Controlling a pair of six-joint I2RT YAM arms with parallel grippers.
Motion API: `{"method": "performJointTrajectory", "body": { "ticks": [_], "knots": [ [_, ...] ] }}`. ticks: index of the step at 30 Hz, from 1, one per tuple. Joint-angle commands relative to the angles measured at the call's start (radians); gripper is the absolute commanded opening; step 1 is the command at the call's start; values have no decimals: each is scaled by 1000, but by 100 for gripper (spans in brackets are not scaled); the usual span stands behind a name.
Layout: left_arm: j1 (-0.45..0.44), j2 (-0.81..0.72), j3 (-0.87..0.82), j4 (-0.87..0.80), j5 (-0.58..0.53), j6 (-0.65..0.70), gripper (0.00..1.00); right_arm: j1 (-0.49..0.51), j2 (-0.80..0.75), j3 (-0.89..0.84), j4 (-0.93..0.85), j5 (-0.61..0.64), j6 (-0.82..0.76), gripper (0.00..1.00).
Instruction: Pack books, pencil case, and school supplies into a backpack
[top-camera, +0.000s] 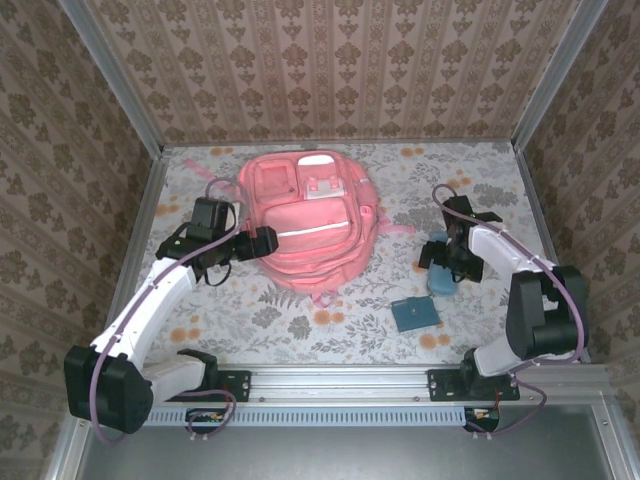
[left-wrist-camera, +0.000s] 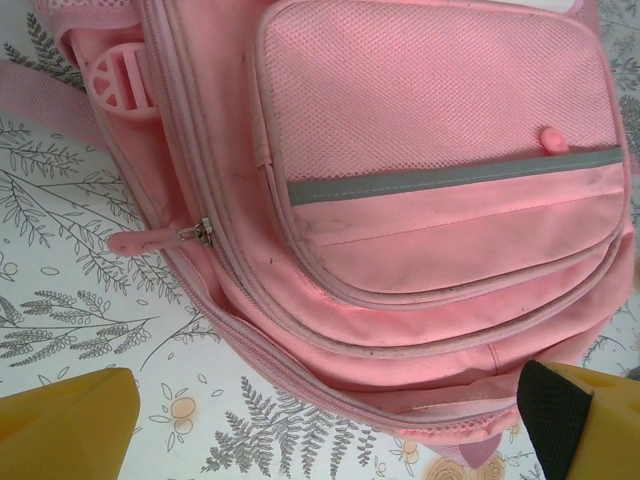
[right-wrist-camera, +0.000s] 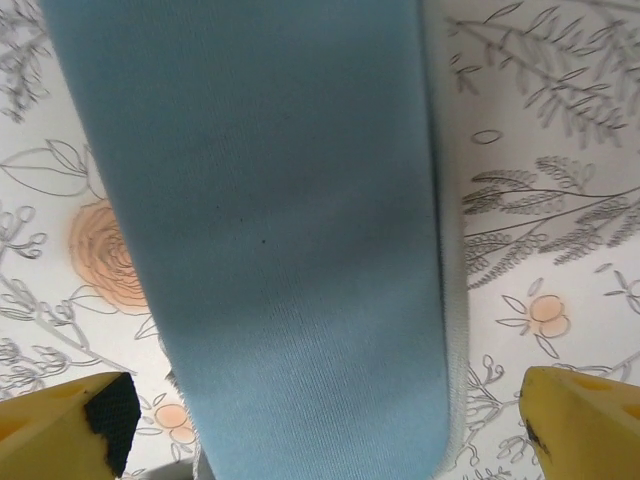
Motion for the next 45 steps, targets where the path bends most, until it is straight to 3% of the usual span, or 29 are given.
{"method": "performJointTrajectory", "body": {
  "ticks": [1, 9, 15, 18, 22, 25, 31, 37, 45],
  "knots": [
    [-8, 5, 35, -9, 10, 27, 100, 4, 51, -2, 4, -28, -38, 100],
    [-14, 11, 41, -13, 8, 35, 100, 4, 92, -16, 38, -53, -36, 94],
    [-29, 23, 61, -18, 6, 49, 100, 4, 90, -15, 51, -47, -28, 70],
    [-49, 35, 79, -25, 2, 72, 100, 5, 45, -15, 50, -37, -17, 64],
    [-113, 69, 108, -9, 3, 148, 100, 4, -36, -10, 40, -55, 2, 63],
    [-217, 133, 153, -9, -21, 257, 99, 4, -96, -11, 58, -124, 23, 62],
    [-362, 318, 296, -75, -122, 520, 88, 8, -171, -5, 56, -200, 47, 62],
    [-374, 452, 392, -131, -139, 717, 83, 21, -218, -20, 57, -236, 62, 63],
    [-350, 620, 497, -215, -195, 820, 86, 59, -243, -19, 76, -249, 99, 62]
  ]
}}
